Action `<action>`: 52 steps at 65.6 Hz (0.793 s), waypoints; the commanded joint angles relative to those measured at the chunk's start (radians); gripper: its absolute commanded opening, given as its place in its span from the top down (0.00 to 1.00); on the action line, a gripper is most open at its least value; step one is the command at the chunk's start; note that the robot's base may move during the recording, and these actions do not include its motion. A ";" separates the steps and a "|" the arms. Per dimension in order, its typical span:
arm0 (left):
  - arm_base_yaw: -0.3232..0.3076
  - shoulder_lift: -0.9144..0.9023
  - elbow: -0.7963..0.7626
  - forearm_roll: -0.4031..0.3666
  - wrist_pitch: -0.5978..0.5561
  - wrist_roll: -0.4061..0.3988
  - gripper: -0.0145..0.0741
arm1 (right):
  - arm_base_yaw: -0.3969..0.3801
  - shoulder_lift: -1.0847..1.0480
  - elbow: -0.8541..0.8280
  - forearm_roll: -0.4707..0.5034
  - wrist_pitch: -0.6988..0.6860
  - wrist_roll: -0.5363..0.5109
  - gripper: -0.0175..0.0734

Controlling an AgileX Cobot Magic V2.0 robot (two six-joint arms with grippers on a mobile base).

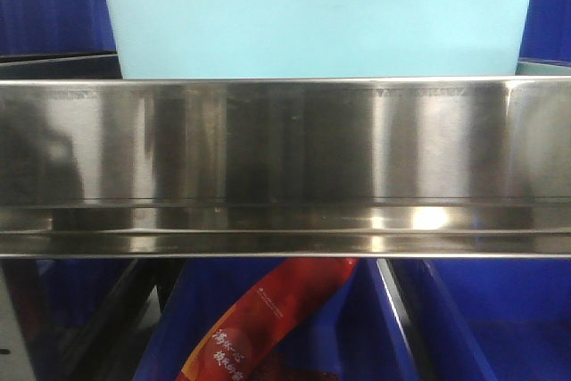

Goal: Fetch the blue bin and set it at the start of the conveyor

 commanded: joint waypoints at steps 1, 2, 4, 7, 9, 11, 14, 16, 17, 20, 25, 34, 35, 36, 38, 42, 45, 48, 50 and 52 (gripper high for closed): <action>-0.007 0.072 -0.105 0.003 0.101 0.000 0.51 | 0.000 0.073 -0.076 0.003 0.065 -0.004 0.46; -0.007 0.083 -0.117 0.001 0.103 0.000 0.48 | 0.000 0.084 -0.082 0.003 0.065 -0.004 0.42; -0.007 0.110 -0.138 -0.011 0.103 0.000 0.42 | 0.000 0.104 -0.091 0.003 0.065 -0.004 0.34; -0.007 0.140 -0.164 -0.019 0.099 0.000 0.33 | 0.000 0.138 -0.095 -0.015 0.059 -0.004 0.22; -0.007 0.165 -0.182 -0.019 0.097 0.000 0.29 | 0.000 0.154 -0.093 -0.032 0.046 -0.004 0.17; -0.007 0.185 -0.198 -0.014 0.097 0.000 0.26 | 0.000 0.170 -0.093 -0.046 0.033 -0.004 0.18; -0.007 0.223 -0.217 -0.014 0.103 0.000 0.24 | 0.000 0.196 -0.097 -0.063 0.012 -0.004 0.18; -0.007 0.252 -0.235 -0.014 0.119 0.000 0.23 | 0.002 0.213 -0.109 -0.063 0.009 -0.004 0.18; -0.009 0.270 -0.247 -0.014 0.133 0.000 0.24 | 0.002 0.220 -0.115 -0.063 0.008 -0.004 0.18; -0.027 0.300 -0.269 -0.012 0.156 0.000 0.24 | 0.002 0.243 -0.140 -0.063 0.018 -0.006 0.18; -0.092 0.347 -0.308 -0.012 0.165 0.000 0.24 | 0.002 0.286 -0.191 -0.055 0.060 -0.067 0.18; -0.252 0.465 -0.396 -0.012 0.217 0.047 0.24 | 0.040 0.379 -0.280 -0.039 0.122 -0.109 0.18; -0.268 0.481 -0.406 -0.012 0.224 0.049 0.24 | 0.048 0.388 -0.287 -0.037 0.126 -0.109 0.18; -0.284 0.496 -0.417 -0.012 0.235 0.049 0.24 | 0.056 0.398 -0.294 -0.031 0.125 -0.109 0.18; -0.315 0.528 -0.443 -0.012 0.249 0.049 0.24 | 0.078 0.425 -0.310 -0.020 0.133 -0.109 0.18; -0.383 0.604 -0.488 -0.012 0.272 0.049 0.24 | 0.117 0.474 -0.337 -0.015 0.150 -0.109 0.18; -0.429 0.669 -0.532 -0.012 0.293 0.049 0.24 | 0.140 0.521 -0.361 -0.015 0.172 -0.109 0.18; -0.464 0.726 -0.578 -0.012 0.301 0.049 0.24 | 0.158 0.563 -0.382 -0.015 0.190 -0.109 0.18; -0.488 0.779 -0.606 -0.012 0.303 0.049 0.24 | 0.169 0.599 -0.402 -0.015 0.206 -0.109 0.18; -0.506 0.832 -0.644 -0.012 0.306 0.049 0.24 | 0.177 0.628 -0.424 -0.015 0.219 -0.109 0.18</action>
